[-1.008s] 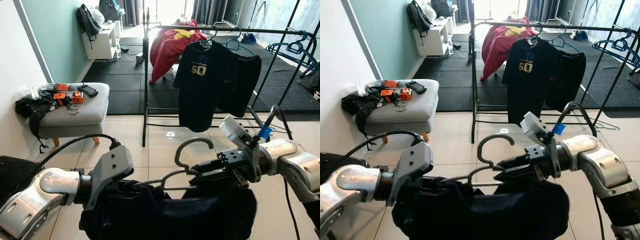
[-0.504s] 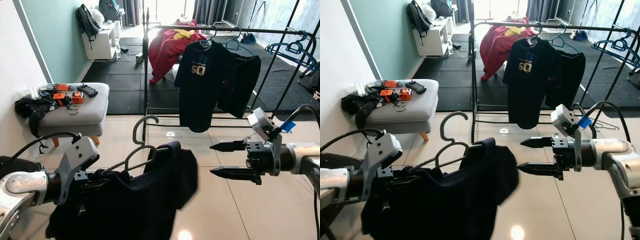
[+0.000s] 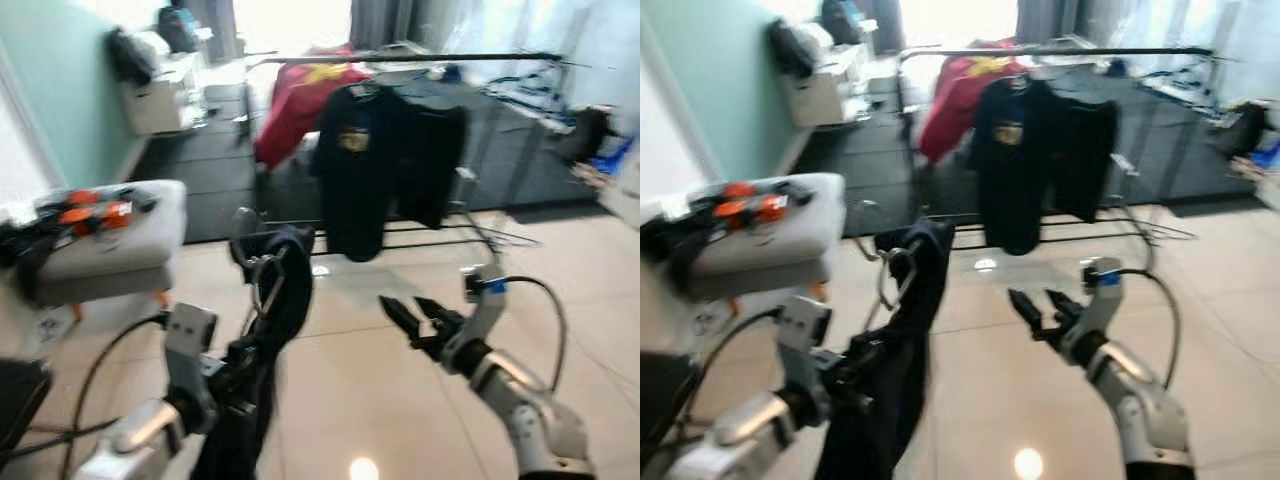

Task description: Hang hanger

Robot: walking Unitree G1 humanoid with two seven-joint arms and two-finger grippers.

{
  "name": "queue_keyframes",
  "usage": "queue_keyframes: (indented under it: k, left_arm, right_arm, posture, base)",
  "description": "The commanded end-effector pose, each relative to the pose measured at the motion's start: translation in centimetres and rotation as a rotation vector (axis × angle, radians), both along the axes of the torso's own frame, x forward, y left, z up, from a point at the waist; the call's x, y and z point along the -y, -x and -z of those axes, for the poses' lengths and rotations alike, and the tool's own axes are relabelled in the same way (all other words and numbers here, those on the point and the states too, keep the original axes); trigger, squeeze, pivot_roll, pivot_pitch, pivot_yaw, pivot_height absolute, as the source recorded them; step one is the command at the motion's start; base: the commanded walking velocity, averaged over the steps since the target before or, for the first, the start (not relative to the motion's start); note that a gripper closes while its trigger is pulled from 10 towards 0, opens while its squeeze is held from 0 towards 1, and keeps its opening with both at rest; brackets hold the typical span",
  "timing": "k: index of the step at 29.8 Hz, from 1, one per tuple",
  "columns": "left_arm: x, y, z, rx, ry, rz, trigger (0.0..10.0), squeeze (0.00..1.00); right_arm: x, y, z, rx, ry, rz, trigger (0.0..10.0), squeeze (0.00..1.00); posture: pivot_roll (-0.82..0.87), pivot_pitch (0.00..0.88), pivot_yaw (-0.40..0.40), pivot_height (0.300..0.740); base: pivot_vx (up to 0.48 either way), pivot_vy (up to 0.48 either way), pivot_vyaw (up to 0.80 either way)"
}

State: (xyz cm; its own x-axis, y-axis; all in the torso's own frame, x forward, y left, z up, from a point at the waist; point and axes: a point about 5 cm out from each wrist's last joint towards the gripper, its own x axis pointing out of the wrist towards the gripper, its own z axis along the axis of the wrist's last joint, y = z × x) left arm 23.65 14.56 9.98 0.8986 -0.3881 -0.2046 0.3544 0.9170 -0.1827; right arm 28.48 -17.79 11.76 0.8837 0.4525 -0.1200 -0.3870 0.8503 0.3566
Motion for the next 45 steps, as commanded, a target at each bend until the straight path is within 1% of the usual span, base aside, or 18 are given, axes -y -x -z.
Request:
queue_keyframes:
  k: [1, 2, 3, 5, 8, 10, 11, 13, 16, 25, 30, 34, 36, 37, 39, 40, 41, 45]
  left_arm:
    - [-0.5, -0.5, 0.0, 0.036, -0.021, -0.082, 10.0, 0.0]
    - [-0.5, -0.5, 0.0, 0.036, -0.021, -0.082, 10.0, 0.0]
    - [-1.0, -0.7, 0.1, 0.036, -0.023, -0.134, 10.0, 0.0]
    - [-1.6, -0.8, 0.1, 0.043, -0.017, -0.194, 10.0, 0.0]
    - [-1.3, -0.8, 0.0, 0.049, -0.049, -0.203, 10.0, 0.0]
    - [-1.3, -0.8, 0.0, 0.049, -0.049, -0.203, 10.0, 0.0]
    - [-0.8, -0.9, -0.3, 0.072, -0.094, -0.184, 10.0, 0.0]
    - [-0.8, -0.9, -0.3, 0.072, -0.094, -0.184, 10.0, 0.0]
    - [0.9, -1.8, -1.4, 0.149, -0.171, -0.128, 10.0, 0.0]
    - [1.7, -2.3, -1.4, 0.157, -0.173, -0.115, 10.0, 0.0]
    - [2.1, -2.9, -1.9, 0.169, -0.174, -0.121, 10.0, 0.0]
    - [1.9, -3.4, -2.3, 0.176, -0.186, -0.151, 10.0, 0.0]
    - [1.4, -4.2, -2.8, 0.176, -0.21, -0.214, 10.0, 0.0]
    - [1.4, -4.2, -2.8, 0.176, -0.21, -0.214, 10.0, 0.0]
    - [0.4, -5.0, -2.9, 0.152, -0.231, -0.3, 10.0, 0.0]
    - [0.4, -5.0, -2.9, 0.152, -0.231, -0.3, 10.0, 0.0]
    - [0.1, -5.3, -3.0, 0.141, -0.234, -0.333, 10.0, 0.0]
    - [-0.2, -5.6, -3.1, 0.133, -0.238, -0.362, 10.0, 0.0]
  right_arm:
    - [0.1, 0.2, 0.3, 0.025, 0.06, 0.037, 10.0, 0.0]
    - [0.1, 0.2, 0.3, 0.025, 0.06, 0.037, 10.0, 0.0]
    - [0.3, 0.2, 0.3, 0.029, 0.062, 0.065, 10.0, 0.0]
    - [0.7, 0.0, 0.2, 0.019, 0.048, 0.133, 10.0, 0.0]
    - [0.6, 0.1, 0.1, 0.012, 0.048, 0.15, 10.0, 0.0]
    - [0.6, 0.1, 0.1, 0.012, 0.048, 0.15, 10.0, 0.0]
    - [0.7, 0.0, 0.1, 0.013, 0.05, 0.163, 10.0, 0.0]
    - [0.7, 0.0, 0.1, 0.013, 0.05, 0.163, 10.0, 0.0]
    - [0.8, -0.5, -0.2, 0.026, 0.065, 0.19, 10.0, 0.0]
    - [1.0, -0.5, -0.3, 0.04, 0.07, 0.21, 10.0, 0.0]
    - [0.8, -0.4, -0.4, 0.044, 0.049, 0.206, 10.0, 0.0]
    - [0.6, -0.4, -0.4, 0.051, 0.032, 0.192, 10.0, 0.0]
    - [0.3, -0.3, -0.6, 0.057, 0.022, 0.177, 10.0, 0.0]
    - [0.3, -0.3, -0.6, 0.057, 0.022, 0.177, 10.0, 0.0]
    - [0.2, -0.3, -0.6, 0.06, 0.018, 0.168, 10.0, 0.0]
    - [0.2, -0.3, -0.6, 0.06, 0.018, 0.168, 10.0, 0.0]
    - [0.1, -0.2, -0.6, 0.062, 0.017, 0.164, 10.0, 0.0]
    - [0.0, -0.2, -0.6, 0.062, 0.015, 0.156, 10.0, 0.0]
  posture:
    - [-0.14, 0.0, -0.005, 0.74]
    - [-0.14, 0.0, -0.005, 0.74]
    - [-0.14, 0.0, -0.005, 0.74]
    - [-0.14, 0.0, -0.005, 0.74]
    - [-0.15, 0.0, -0.003, 0.74]
    - [-0.15, 0.0, -0.003, 0.74]
    - [-0.15, 0.0, -0.002, 0.74]
    - [-0.15, 0.0, -0.002, 0.74]
    - [-0.17, 0.0, 0.004, 0.74]
    - [-0.17, 0.0, 0.015, 0.74]
    - [-0.17, 0.0, 0.017, 0.74]
    - [-0.18, 0.0, 0.021, 0.74]
    - [-0.18, 0.0, 0.027, 0.74]
    - [-0.18, 0.0, 0.027, 0.74]
    - [-0.18, 0.0, 0.029, 0.74]
    - [-0.18, 0.0, 0.029, 0.74]
    - [-0.18, 0.0, 0.029, 0.74]
    - [-0.18, 0.0, 0.031, 0.74]
  base:
    - [0.48, 0.0, 0.0]
    - [0.48, 0.0, 0.0]
    - [0.48, 0.0, 0.0]
    - [0.48, 0.0, 0.0]
    - [0.48, 0.0, 0.0]
    - [0.48, 0.0, 0.0]
    - [0.48, 0.0, 0.0]
    - [0.48, 0.0, 0.0]
    - [0.48, 0.0, 0.0]
    - [0.48, 0.0, 0.0]
    - [0.48, 0.0, 0.0]
    - [0.48, 0.0, 0.0]
    - [0.48, 0.0, 0.0]
    - [0.48, 0.0, 0.0]
    - [0.48, 0.0, 0.0]
    - [0.48, 0.0, 0.0]
    - [0.48, 0.0, 0.0]
    - [0.48, 0.0, 0.0]
